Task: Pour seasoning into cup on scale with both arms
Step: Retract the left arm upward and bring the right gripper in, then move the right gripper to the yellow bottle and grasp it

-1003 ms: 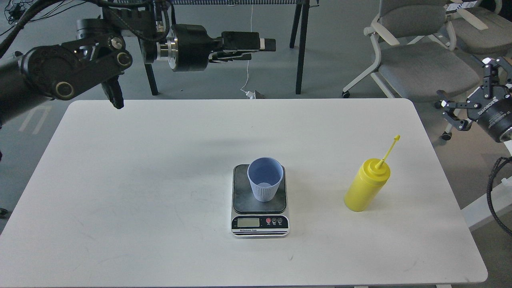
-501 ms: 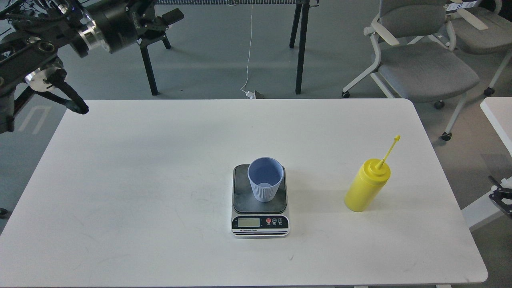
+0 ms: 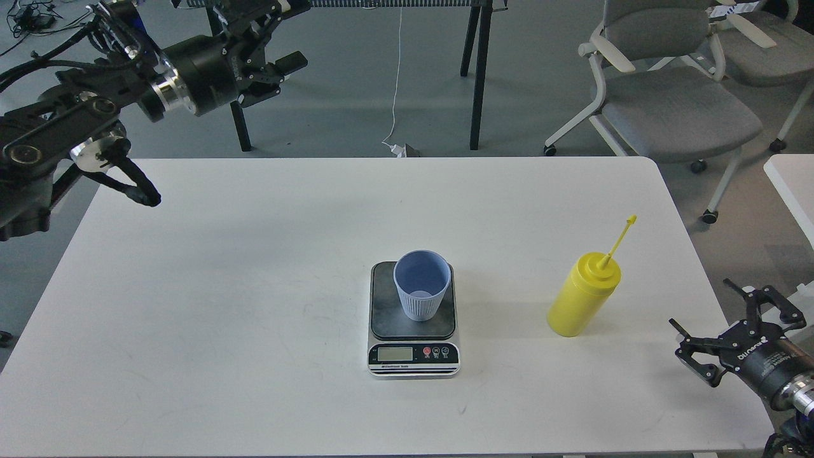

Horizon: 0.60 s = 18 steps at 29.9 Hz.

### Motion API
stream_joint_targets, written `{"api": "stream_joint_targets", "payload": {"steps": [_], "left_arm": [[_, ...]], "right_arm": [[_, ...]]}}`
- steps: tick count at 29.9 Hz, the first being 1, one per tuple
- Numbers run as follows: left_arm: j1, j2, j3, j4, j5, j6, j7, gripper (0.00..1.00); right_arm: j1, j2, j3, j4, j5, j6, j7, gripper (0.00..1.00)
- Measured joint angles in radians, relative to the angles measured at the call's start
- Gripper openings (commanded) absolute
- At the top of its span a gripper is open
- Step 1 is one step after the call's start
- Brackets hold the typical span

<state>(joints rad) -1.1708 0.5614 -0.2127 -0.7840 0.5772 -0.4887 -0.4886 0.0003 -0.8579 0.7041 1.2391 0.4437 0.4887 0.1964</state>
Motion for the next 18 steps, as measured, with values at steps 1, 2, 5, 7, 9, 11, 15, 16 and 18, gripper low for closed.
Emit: {"api": "stream_joint_targets", "payload": {"steps": [1, 2, 5, 7, 9, 11, 15, 16, 18], "left_arm": [[0.0, 0.0, 0.001, 0.0, 0.001, 0.0, 0.0, 0.99], [0.0, 0.001, 0.001, 0.0, 0.001, 0.0, 0.0, 0.99], [0.001, 0.001, 0.004, 0.0, 0.003, 0.0, 0.0, 0.99], [0.002, 0.001, 0.004, 0.0, 0.004, 0.0, 0.0, 0.99], [0.002, 0.001, 0.005, 0.0, 0.005, 0.0, 0.0, 0.99], [0.002, 0.001, 0.007, 0.0, 0.006, 0.0, 0.0, 0.99], [0.002, -0.001, 0.029, 0.0, 0.006, 0.0, 0.0, 0.99], [0.002, -0.001, 0.034, 0.0, 0.006, 0.0, 0.0, 0.99], [0.002, -0.001, 0.041, 0.0, 0.006, 0.0, 0.0, 0.99]], "right_arm": [[-0.002, 0.014, -0.002, 0.004, -0.022, 0.0, 0.0, 0.99], [-0.004, 0.031, -0.003, 0.007, -0.043, 0.0, 0.0, 0.99], [-0.011, 0.066, -0.004, 0.009, -0.092, 0.0, 0.0, 0.99], [-0.018, 0.087, -0.005, 0.009, -0.108, 0.0, -0.001, 0.99], [-0.022, 0.106, -0.005, 0.008, -0.114, 0.0, -0.002, 0.99], [-0.024, 0.125, -0.004, 0.005, -0.122, 0.0, -0.003, 0.99], [-0.025, 0.162, 0.008, 0.002, -0.137, 0.0, -0.003, 0.99], [-0.025, 0.166, 0.011, 0.002, -0.138, 0.0, -0.003, 0.99], [-0.025, 0.178, 0.016, 0.0, -0.14, 0.0, -0.003, 0.99]]}}
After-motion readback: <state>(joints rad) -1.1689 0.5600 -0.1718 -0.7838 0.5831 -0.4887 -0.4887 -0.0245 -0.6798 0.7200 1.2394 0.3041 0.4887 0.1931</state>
